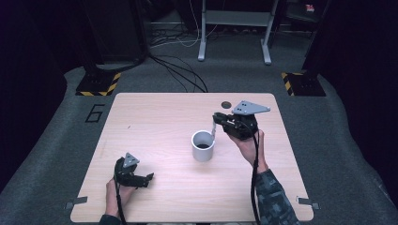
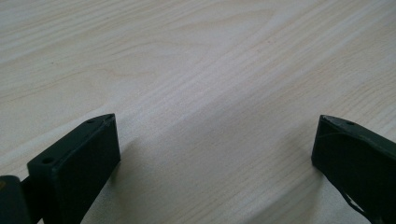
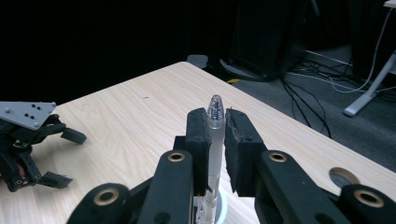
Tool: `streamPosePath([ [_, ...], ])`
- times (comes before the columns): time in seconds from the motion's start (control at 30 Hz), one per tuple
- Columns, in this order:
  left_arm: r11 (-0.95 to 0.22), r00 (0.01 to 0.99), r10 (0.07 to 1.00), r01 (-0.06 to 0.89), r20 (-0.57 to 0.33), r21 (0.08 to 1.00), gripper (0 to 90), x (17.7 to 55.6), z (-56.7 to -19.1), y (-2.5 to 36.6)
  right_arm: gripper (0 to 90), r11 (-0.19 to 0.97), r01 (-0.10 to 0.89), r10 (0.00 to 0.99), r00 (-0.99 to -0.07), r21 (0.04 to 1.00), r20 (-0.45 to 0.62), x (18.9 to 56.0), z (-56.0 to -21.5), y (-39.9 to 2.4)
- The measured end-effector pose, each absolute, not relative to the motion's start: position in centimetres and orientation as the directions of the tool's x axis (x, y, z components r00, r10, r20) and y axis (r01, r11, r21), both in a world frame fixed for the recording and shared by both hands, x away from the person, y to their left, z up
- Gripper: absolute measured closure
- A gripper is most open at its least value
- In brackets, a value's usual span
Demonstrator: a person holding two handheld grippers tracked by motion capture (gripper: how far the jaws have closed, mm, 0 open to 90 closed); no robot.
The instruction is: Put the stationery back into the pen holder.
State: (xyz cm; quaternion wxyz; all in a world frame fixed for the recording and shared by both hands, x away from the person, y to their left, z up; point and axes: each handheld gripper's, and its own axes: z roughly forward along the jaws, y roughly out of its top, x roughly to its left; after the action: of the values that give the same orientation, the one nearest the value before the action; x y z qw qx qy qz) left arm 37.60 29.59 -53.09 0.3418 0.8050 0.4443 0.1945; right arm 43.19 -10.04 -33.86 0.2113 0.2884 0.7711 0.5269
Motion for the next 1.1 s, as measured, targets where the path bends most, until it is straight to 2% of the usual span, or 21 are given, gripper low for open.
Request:
streamPosePath([
  [1.1, -0.374, 0.532, 0.847, 0.579, 0.012, 0.725, 0.7, 37.6, -53.1, 29.6, 80.5, 0.339, 0.384, 0.642, -0.762, 0.859, 0.087, 46.1, -40.7, -6.5],
])
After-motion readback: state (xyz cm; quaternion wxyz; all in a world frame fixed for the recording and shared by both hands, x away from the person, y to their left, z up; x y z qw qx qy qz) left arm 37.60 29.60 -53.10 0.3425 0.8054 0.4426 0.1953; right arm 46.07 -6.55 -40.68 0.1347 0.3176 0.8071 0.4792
